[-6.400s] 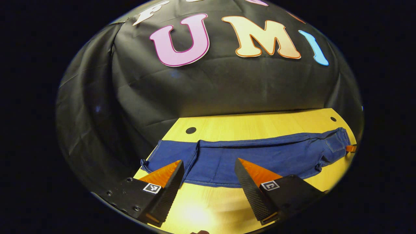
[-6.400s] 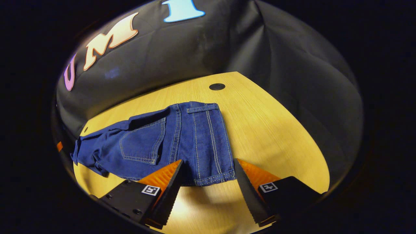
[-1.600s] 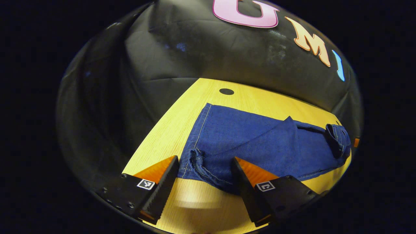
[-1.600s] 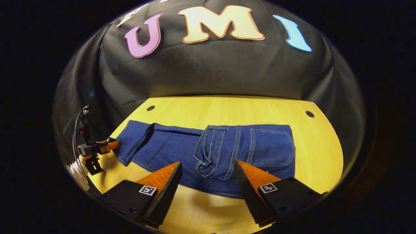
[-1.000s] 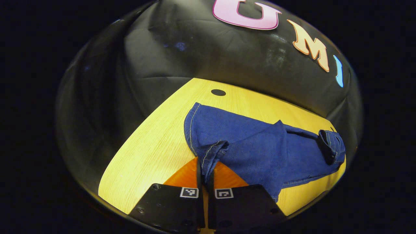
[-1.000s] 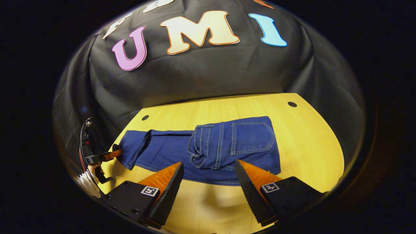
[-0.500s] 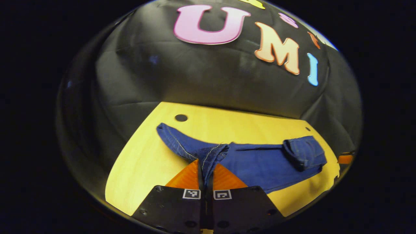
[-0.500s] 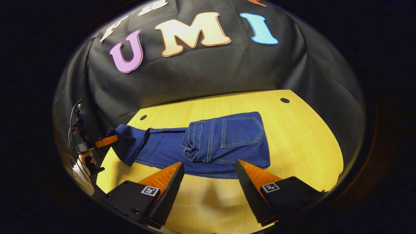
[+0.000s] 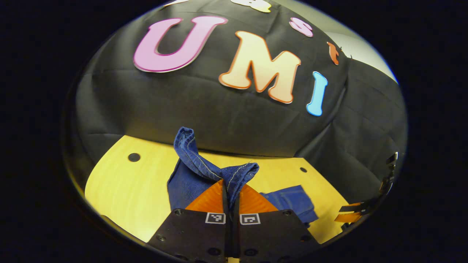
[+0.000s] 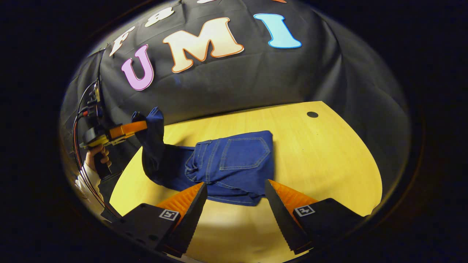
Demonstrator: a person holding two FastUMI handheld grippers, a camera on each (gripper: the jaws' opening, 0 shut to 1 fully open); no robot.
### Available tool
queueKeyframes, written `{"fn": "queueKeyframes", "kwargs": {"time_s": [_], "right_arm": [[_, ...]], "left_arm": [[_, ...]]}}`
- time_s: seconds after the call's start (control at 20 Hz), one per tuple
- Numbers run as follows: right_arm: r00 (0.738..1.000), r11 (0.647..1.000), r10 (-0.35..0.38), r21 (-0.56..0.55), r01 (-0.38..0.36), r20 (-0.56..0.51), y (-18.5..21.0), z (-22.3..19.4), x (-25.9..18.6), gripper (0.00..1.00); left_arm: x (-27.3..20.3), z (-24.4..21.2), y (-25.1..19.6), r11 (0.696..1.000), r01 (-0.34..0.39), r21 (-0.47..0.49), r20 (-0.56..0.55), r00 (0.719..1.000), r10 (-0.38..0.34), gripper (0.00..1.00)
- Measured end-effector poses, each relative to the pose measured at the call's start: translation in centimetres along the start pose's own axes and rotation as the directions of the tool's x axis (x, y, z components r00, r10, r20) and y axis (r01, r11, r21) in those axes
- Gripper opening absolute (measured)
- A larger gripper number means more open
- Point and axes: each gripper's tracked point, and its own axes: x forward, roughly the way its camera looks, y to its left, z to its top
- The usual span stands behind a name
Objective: Grasp the waist and the cuffs of the jeans and fold them to make the two legs overlap; first hold the waist and fold one-third of the jeans toward the cuffs, then hold the cuffs and fold the remaining one-third in the same direction to finish folding.
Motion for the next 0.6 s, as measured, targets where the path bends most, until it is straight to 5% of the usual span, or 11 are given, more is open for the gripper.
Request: {"fn": "queueKeyframes", "kwargs": {"time_s": [0.3,0.6], "right_arm": [[0.999,1.0,0.016,0.017,-0.016,0.028,-6.4,2.1,-0.4,0.98],[0.999,0.999,-0.002,0.041,0.0,0.05,-10.4,2.7,-0.7,0.98]], "left_arm": [[5.9,-0.2,-11.9,0.997,0.077,0.021,0.021,0.997,-0.077,0.0],[7.8,-8.8,-19.6,0.99,0.108,0.095,-0.118,0.988,-0.097,0.0]]}}
